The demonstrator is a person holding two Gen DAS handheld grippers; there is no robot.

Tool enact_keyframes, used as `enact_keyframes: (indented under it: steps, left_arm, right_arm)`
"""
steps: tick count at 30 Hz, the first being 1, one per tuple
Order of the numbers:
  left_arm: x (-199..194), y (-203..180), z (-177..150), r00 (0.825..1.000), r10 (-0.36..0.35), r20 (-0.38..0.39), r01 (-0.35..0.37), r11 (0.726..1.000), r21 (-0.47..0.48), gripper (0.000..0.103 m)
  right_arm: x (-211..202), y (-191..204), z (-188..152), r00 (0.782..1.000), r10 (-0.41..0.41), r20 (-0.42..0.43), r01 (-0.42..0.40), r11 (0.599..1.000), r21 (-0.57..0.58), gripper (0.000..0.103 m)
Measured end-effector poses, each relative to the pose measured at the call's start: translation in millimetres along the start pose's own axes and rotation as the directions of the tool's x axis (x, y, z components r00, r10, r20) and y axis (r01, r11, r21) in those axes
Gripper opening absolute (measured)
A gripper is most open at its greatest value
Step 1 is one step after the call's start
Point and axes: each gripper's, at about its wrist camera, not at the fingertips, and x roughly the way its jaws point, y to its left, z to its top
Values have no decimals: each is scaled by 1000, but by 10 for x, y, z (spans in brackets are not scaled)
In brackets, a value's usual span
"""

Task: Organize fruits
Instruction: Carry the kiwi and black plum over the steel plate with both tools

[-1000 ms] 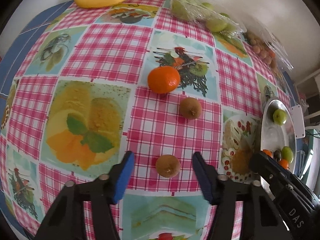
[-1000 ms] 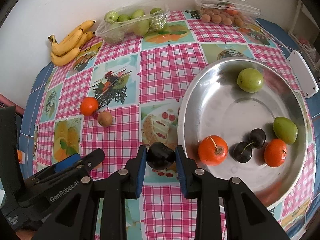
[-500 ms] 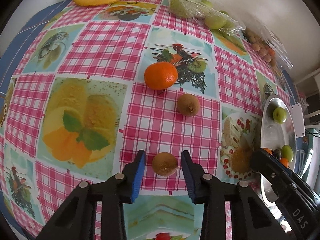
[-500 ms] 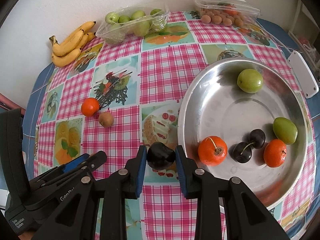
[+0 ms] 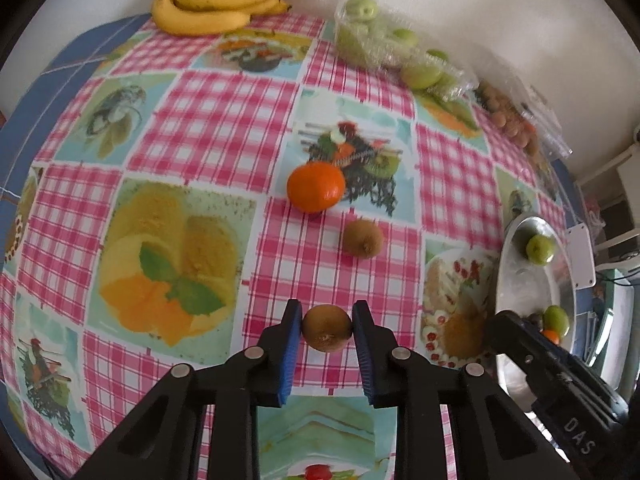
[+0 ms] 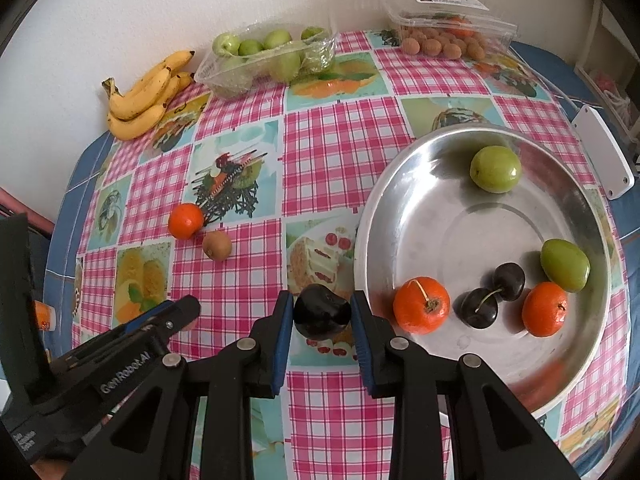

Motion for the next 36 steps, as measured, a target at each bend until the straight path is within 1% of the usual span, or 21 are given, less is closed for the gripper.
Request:
enact_keyframes:
  steps: [8,16,25,36]
  left_arm:
    - [-196,-102,22,998,-17,53,17,1000,12,28]
    - [-221,-342,-14,998,-39,58,36,998,43,28]
    - [-212,-725,-108,997,-51,57,43,991,125,28]
    - [-183,-1195,-254,995,-85,58,68,966,251,28]
  right_arm:
    - [-47,-38,-2,1000,6,11,-6,1000,5,30]
    - [-105,-224,6,1000,-12,23,11,999,41,30]
    - [-218,-670,31,998,-36,43,29,990,138,30]
    - [-376,-1227,16,995,-67,68,47,962,268,30]
